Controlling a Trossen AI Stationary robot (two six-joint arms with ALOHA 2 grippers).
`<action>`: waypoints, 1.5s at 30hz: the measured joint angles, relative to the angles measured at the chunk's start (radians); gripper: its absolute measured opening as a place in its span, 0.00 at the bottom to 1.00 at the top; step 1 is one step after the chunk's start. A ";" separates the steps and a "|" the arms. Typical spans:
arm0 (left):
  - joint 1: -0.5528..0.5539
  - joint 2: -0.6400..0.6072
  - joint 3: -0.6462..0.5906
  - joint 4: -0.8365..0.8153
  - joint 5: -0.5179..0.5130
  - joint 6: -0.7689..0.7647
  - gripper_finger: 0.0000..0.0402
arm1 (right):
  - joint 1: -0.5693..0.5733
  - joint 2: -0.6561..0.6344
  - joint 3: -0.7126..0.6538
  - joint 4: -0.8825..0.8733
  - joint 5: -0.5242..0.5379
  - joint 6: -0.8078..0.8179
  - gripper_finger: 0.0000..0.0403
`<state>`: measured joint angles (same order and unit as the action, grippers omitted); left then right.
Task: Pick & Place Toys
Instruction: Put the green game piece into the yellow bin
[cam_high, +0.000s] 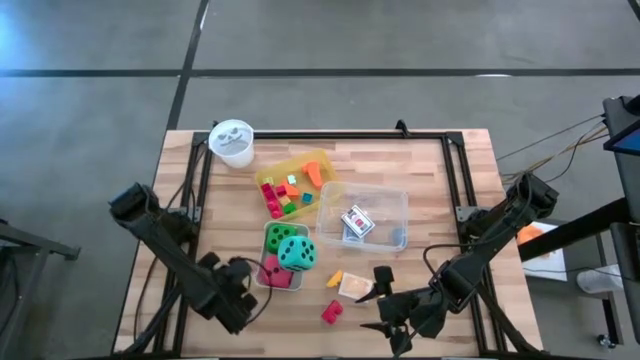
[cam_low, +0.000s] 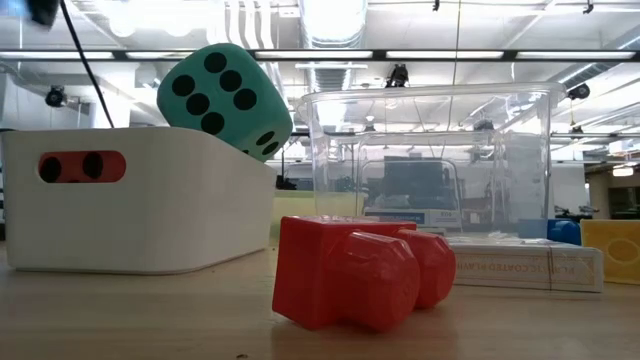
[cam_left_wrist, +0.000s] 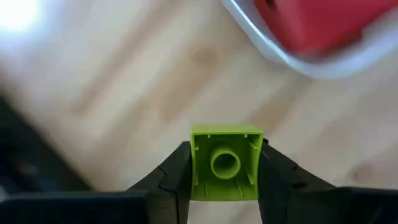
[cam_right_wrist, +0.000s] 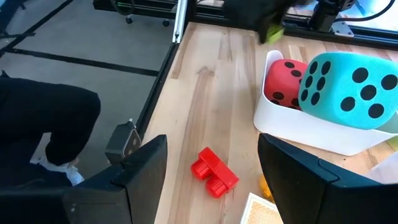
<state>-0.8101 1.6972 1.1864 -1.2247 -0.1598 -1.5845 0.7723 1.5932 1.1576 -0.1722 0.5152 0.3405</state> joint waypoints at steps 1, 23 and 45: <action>0.000 -0.005 0.022 -0.054 -0.036 -0.017 0.29 | 0.000 0.000 0.000 0.001 0.000 0.000 0.61; 0.699 -0.343 -0.146 0.350 -0.252 0.848 0.29 | -0.013 0.000 0.000 -0.003 0.011 -0.135 0.61; 1.071 -0.320 -0.179 0.594 -0.112 1.249 0.29 | -0.046 0.000 0.000 0.004 0.144 -0.048 0.61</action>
<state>0.2607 1.3769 1.0073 -0.6308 -0.2716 -0.3351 0.7262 1.5932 1.1579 -0.1684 0.6592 0.2926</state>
